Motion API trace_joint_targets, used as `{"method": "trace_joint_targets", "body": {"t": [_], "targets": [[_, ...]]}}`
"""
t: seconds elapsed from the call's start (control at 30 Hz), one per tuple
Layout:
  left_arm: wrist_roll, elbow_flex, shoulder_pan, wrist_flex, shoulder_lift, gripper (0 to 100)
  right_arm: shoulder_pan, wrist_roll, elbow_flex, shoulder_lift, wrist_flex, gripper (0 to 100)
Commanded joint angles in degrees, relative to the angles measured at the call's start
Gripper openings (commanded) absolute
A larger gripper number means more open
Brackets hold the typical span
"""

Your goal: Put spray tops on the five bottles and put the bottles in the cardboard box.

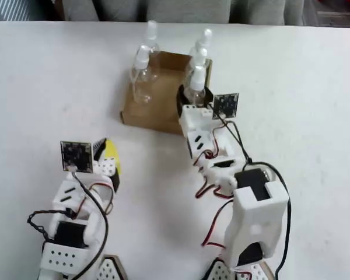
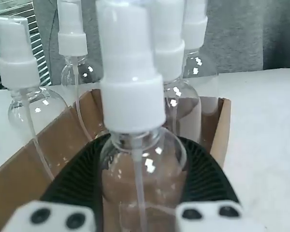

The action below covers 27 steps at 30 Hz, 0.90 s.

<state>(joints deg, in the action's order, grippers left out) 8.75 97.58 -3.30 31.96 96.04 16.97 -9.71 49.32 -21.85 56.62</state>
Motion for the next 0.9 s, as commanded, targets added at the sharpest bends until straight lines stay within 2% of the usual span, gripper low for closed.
{"method": "trace_joint_targets", "body": {"t": [0.0, 0.23, 0.43, 0.73, 0.87], "targets": [[-0.4, -0.2, 0.7, 0.1, 0.8, 2, 0.4, -0.4, -2.2, 0.0, 0.7, 2.0], [-0.4, -0.2, 0.7, 0.1, 0.8, 2, 0.4, -0.4, -2.0, 0.0, 0.5, 2.6], [-0.4, -0.2, 0.7, 0.1, 0.8, 2, 0.5, -0.4, -2.0, 0.0, 0.4, 18.8], [-0.4, -0.2, 0.7, 0.1, 0.8, 2, 0.5, -0.3, -2.0, 0.6, 0.4, 21.4], [-0.4, -0.2, 0.8, 0.1, 0.8, 2, 1.1, -0.3, -2.0, 0.6, 0.1, 29.2]]}}
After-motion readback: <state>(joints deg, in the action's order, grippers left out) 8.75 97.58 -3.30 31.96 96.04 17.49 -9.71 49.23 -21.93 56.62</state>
